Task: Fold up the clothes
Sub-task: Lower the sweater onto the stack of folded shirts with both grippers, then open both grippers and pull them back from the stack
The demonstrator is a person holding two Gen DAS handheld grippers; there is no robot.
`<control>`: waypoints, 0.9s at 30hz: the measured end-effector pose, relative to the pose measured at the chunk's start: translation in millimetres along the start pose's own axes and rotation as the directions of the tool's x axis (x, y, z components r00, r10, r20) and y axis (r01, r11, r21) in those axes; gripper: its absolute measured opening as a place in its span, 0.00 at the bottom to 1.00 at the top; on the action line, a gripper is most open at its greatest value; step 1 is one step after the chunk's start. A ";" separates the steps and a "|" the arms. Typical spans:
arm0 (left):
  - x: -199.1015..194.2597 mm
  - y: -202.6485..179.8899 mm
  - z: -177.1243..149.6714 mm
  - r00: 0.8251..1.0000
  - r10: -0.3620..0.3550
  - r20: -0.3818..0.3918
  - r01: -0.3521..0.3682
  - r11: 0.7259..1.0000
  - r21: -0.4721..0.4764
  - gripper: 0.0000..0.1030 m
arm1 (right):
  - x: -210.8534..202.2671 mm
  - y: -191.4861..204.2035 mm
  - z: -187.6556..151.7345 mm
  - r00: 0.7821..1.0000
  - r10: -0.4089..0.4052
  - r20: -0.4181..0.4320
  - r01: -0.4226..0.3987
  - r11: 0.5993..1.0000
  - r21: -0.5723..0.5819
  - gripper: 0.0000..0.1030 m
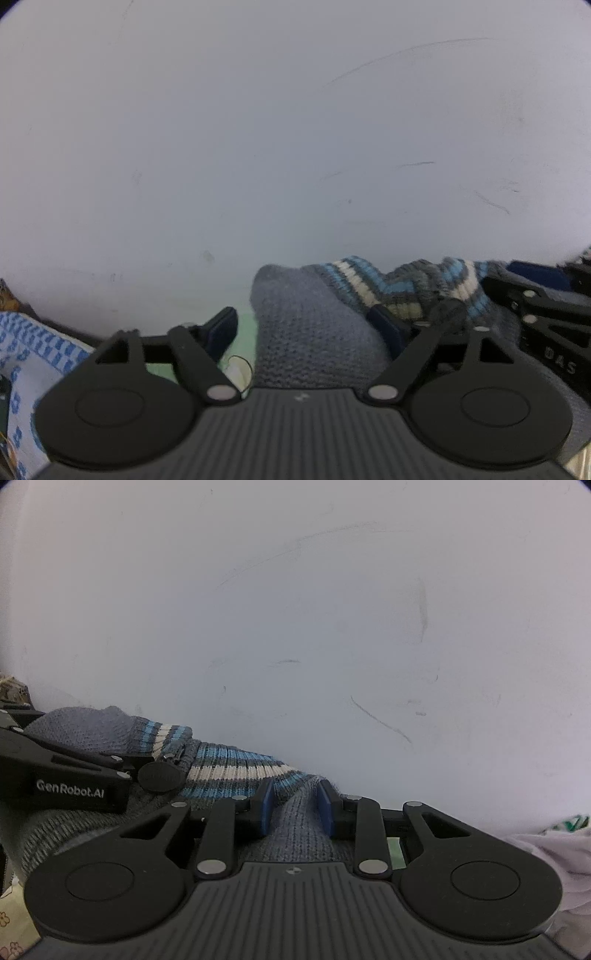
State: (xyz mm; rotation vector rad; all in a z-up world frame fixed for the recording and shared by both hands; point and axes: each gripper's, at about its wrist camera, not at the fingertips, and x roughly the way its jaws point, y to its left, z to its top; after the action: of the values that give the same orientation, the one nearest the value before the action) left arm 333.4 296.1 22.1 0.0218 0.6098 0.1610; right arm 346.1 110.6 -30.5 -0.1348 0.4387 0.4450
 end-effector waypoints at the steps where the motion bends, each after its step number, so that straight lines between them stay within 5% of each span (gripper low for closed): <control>1: 0.9 -1.5 0.2 1.000 0.007 0.001 -0.007 1.000 0.001 0.84 | -1.6 -1.0 -0.8 1.000 0.002 0.004 -0.002 1.000 0.022 0.29; 13: -29.8 -7.5 16.8 0.999 0.049 -0.008 -0.048 0.997 0.066 0.77 | -91.1 27.9 -9.5 0.993 -0.042 0.107 0.050 0.996 -0.069 0.29; 17: -35.8 -1.9 14.6 0.999 0.044 -0.015 -0.044 0.998 0.042 0.80 | -93.6 26.2 -15.6 0.992 -0.093 0.083 0.095 0.995 -0.019 0.30; 24: -32.4 -8.0 12.6 0.998 0.051 -0.029 -0.049 0.998 0.048 0.87 | -72.8 23.4 4.9 0.998 -0.047 -0.047 0.051 0.996 0.074 0.32; 27: -47.7 -1.5 17.6 0.999 0.033 -0.008 -0.033 0.999 0.036 0.96 | -89.9 23.8 7.1 0.998 -0.066 0.023 0.064 0.995 0.070 0.37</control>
State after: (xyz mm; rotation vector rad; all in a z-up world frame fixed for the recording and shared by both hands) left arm 305.2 287.6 63.5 0.0664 0.6215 0.1822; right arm 265.3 98.7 14.6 -0.0763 0.4232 0.3667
